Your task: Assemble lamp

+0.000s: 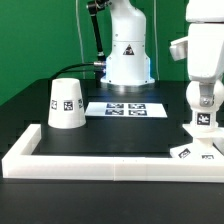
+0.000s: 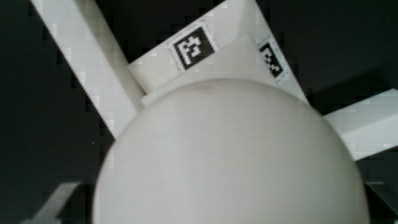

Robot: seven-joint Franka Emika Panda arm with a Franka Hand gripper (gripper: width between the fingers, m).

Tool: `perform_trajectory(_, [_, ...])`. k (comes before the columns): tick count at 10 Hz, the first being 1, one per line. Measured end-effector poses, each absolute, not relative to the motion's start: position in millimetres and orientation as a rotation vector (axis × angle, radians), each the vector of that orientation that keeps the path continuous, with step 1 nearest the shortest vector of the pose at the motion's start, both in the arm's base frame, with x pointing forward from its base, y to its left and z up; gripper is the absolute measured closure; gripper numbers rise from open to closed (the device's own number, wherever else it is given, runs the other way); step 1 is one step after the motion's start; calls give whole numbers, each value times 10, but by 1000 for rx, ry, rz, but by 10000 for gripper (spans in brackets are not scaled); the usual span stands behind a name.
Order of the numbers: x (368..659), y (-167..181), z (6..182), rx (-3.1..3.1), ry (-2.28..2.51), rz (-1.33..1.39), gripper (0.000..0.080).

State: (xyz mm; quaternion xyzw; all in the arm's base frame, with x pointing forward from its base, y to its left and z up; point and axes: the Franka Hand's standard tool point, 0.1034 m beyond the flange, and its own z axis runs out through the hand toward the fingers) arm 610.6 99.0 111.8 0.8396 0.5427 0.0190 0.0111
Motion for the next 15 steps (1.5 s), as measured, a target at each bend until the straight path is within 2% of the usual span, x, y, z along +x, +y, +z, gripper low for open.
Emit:
perform_trajectory(4, [6108,986,1117,2712,1546,62,225])
perform_trajectory(9, [6114,989,1116,3051,727,47,223])
perform_trajectory(15, [6116,976,1116,3134,203,48,222])
